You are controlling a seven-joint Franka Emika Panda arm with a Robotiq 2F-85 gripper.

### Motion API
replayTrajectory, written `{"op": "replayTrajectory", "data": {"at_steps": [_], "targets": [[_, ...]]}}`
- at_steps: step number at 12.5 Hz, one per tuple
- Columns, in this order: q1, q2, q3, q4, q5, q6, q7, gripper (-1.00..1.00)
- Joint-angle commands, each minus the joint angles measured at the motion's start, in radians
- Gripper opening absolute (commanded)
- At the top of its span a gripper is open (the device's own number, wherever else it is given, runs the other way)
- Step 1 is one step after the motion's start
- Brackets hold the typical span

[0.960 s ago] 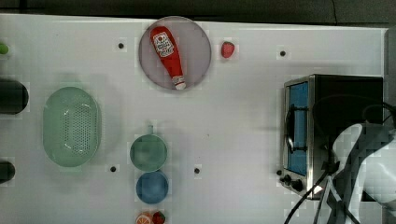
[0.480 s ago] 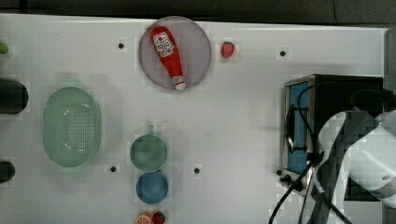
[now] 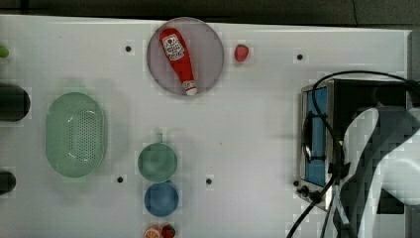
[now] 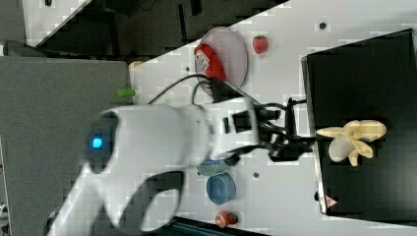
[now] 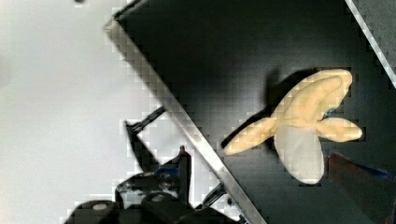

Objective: Pick banana from table and place on oven.

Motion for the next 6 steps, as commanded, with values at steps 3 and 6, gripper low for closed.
{"op": "replayTrajectory", "data": {"at_steps": [3, 6], "targets": [[0.076, -0.236, 0.172, 0.059, -0.029, -0.249, 0.287, 1.00], [0.087, -0.306, 0.435, 0.054, -0.038, -0.361, 0.779, 1.00]]}}
